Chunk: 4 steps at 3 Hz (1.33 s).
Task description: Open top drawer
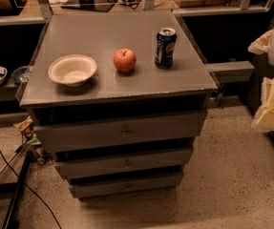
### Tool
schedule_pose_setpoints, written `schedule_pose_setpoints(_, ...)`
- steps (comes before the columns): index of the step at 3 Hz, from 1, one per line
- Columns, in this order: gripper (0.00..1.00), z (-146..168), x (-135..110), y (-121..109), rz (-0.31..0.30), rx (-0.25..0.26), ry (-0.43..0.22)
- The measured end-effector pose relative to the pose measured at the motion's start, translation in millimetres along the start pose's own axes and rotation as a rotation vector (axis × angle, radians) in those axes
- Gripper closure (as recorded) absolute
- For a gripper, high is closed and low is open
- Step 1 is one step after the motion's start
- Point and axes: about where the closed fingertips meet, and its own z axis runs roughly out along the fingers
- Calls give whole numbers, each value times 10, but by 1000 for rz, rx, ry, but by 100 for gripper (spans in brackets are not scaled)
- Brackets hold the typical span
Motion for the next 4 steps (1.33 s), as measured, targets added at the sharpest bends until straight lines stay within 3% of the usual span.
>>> schedule_pose_setpoints(2, 0, 126, -111, -13, -16, 0, -39)
schedule_pose_setpoints(4, 0, 601, -448, -34, -81, -57, -118)
